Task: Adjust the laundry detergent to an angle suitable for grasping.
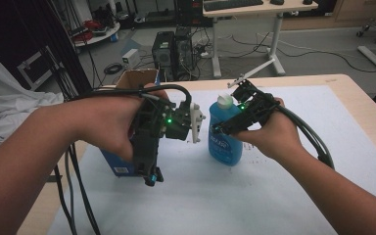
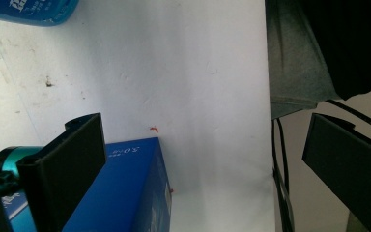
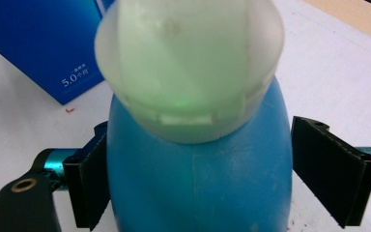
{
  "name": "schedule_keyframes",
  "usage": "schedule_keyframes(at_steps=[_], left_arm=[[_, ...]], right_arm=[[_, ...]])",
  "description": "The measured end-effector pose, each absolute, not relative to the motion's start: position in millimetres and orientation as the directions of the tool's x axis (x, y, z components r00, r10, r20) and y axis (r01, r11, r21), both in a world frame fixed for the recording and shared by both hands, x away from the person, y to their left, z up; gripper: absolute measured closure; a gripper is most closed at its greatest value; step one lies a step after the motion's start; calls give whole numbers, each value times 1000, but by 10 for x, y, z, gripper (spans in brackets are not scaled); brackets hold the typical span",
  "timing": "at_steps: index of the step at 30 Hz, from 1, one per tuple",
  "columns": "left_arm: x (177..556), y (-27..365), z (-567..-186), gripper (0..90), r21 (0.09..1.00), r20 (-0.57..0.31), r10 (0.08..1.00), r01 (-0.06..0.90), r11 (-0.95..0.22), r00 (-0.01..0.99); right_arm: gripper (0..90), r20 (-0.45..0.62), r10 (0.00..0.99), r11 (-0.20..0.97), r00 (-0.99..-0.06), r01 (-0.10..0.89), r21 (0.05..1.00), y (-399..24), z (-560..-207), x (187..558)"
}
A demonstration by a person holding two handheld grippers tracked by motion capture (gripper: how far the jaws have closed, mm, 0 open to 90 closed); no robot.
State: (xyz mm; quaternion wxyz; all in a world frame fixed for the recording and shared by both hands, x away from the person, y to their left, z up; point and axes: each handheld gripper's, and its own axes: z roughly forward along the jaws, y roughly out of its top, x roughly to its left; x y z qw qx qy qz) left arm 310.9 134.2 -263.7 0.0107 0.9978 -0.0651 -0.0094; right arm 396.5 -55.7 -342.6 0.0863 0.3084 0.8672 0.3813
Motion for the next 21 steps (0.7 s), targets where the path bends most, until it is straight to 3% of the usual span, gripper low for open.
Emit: schedule_keyframes(at_steps=[12,15,21], left_arm=[[3113,1332,-2647,17,24,-17,-132,-131,-991,991],[3119,1335,-2654,17,19,-20,-131,-130,-991,991],[3126,1336,-2660,17,21,-20,-128,-127,-992,992]], right_arm=[[163,69,600,528,-797,459,714,-553,-3442,3966],[226,65,589,528,-805,445,723,-562,-3445,3960],[249,61,590,525,-805,441,728,-559,-3455,3959]])
